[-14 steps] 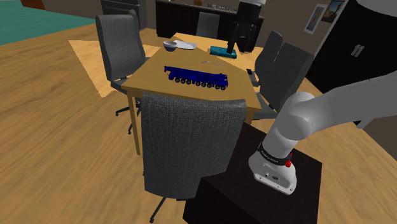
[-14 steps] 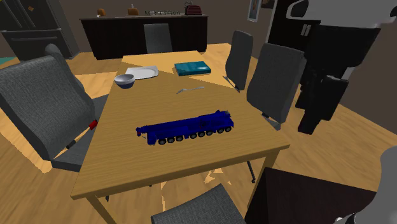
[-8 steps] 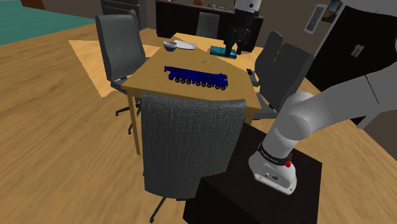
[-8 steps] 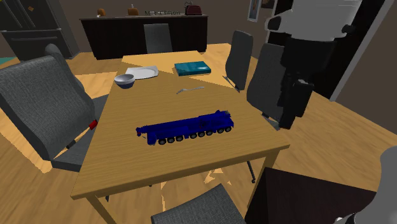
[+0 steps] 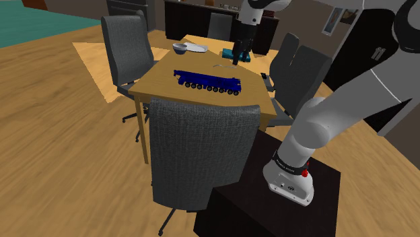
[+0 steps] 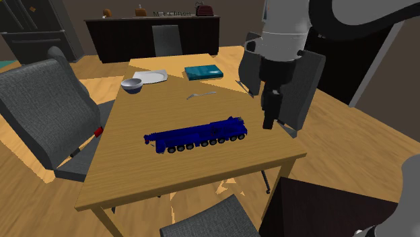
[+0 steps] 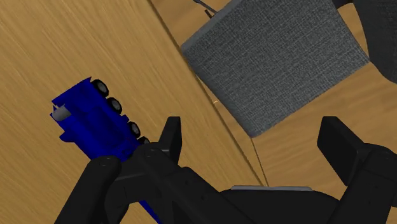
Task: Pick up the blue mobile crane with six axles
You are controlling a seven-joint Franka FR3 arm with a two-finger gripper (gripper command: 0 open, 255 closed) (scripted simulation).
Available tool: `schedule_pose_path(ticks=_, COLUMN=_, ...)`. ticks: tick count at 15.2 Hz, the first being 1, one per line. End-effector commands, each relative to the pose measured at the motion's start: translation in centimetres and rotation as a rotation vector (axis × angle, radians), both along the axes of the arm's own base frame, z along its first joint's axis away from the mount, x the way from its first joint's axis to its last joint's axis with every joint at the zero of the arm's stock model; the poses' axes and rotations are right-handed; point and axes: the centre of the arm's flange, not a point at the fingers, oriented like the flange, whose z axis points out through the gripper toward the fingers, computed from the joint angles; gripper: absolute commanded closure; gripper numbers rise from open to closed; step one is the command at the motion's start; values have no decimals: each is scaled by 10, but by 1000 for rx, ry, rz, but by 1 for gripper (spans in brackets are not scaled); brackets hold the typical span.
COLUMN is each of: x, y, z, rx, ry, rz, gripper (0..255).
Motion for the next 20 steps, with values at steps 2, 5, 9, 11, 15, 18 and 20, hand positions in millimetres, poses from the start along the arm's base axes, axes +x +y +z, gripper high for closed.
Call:
schedule_pose_path(ticks=2, x=26, y=-24, z=-20, rx=-6, ry=6, rz=56, gripper=0)
schedule_pose_path(ticks=5, x=53, y=-46, z=-39, rx=-11, ry=12, rz=110, gripper=0)
schedule_pose_path(ticks=9, x=90, y=-74, z=-65, rx=-18, ry=20, rz=181, gripper=0)
schedule_pose_path(ticks=11, x=109, y=-87, z=-78, rx=-21, ry=24, rz=217, gripper=0)
schedule_pose_path(ticks=15, x=149, y=-110, z=-104, rx=-28, ry=32, rz=288, gripper=0)
schedule_pose_path(ticks=18, x=180, y=-127, z=-124, rx=-33, ry=38, rz=342, gripper=0)
schedule_pose_path(ticks=20, x=200, y=-136, z=-137, rx=-36, ry=42, rz=377, gripper=0)
